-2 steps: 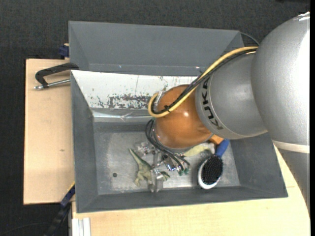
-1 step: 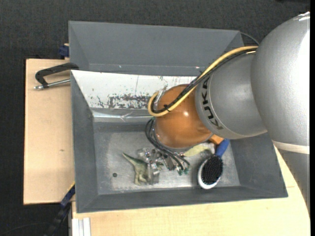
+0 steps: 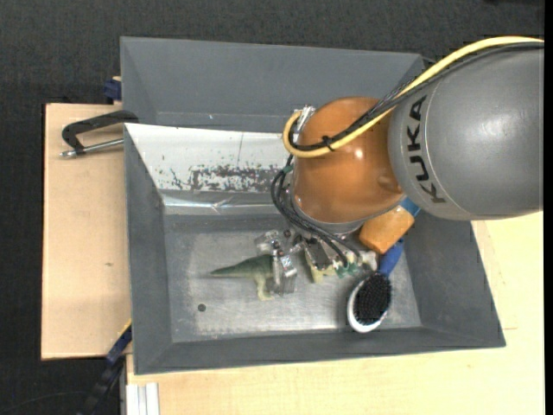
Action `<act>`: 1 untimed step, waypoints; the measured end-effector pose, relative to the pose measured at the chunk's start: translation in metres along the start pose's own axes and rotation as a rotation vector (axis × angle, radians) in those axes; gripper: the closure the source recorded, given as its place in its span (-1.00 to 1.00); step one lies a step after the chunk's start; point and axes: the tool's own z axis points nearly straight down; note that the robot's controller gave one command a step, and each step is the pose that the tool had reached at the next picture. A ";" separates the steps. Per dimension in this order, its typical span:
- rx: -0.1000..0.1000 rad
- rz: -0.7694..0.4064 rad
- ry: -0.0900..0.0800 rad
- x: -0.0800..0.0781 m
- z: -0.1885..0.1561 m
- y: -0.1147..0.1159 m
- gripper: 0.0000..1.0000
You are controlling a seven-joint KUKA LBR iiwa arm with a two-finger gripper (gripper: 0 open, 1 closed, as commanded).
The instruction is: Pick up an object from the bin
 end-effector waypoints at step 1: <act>-0.003 -0.326 0.010 0.000 0.103 -0.065 1.00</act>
Offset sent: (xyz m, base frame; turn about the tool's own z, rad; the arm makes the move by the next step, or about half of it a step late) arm 0.0223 -0.0618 -0.1043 -0.3276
